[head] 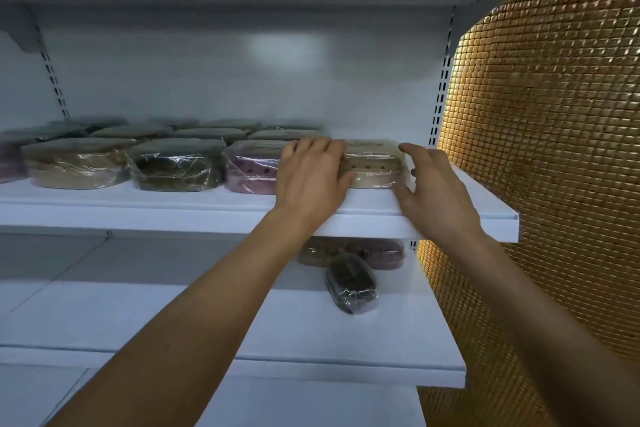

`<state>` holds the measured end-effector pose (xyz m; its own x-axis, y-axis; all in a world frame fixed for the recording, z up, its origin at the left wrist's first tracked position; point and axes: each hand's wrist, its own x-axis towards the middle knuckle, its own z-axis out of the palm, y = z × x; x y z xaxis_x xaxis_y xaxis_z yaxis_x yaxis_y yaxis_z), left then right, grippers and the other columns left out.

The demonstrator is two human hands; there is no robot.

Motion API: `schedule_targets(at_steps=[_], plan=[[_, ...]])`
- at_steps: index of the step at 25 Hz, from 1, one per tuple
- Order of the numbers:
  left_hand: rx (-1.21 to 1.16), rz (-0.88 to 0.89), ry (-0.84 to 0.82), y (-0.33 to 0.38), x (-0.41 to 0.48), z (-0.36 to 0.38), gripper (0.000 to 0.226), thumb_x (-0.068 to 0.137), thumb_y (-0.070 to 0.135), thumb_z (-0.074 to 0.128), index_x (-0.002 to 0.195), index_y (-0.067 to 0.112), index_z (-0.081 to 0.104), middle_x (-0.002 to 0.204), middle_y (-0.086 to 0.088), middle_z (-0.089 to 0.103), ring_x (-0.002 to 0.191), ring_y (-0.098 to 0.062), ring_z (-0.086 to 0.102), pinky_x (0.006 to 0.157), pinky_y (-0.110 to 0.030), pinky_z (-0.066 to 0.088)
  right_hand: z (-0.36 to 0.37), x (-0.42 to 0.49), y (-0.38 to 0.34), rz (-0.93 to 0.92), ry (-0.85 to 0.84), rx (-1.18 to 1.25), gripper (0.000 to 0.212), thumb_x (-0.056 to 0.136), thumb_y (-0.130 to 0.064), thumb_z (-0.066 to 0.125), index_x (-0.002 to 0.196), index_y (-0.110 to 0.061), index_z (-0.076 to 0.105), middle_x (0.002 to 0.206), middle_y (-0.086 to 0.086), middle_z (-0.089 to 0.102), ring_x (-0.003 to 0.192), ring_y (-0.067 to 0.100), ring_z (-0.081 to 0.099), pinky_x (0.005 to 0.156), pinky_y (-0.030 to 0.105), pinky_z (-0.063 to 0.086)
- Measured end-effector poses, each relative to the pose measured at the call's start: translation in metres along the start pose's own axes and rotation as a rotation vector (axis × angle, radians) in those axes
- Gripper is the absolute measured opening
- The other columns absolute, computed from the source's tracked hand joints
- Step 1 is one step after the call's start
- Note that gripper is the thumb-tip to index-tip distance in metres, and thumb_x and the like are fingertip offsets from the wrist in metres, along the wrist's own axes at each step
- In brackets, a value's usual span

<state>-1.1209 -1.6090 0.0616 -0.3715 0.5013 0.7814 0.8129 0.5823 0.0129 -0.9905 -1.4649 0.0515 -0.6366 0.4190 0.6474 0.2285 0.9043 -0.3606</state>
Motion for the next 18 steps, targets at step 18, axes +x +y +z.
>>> schedule_targets(at_steps=[18], plan=[[-0.279,0.200,0.117,-0.004,-0.159,-0.007,0.049,0.095,0.009,0.057,0.142,0.004,0.050,0.154,-0.009,0.041,0.148,-0.025,0.028,0.117,-0.045,0.031,0.007,-0.123,-0.005,-0.329,0.110,0.012,0.038,0.095,-0.016,0.055,0.132,-0.007,0.058,0.139,0.008,0.051,0.132,0.020,0.044,0.111,0.029,0.035]])
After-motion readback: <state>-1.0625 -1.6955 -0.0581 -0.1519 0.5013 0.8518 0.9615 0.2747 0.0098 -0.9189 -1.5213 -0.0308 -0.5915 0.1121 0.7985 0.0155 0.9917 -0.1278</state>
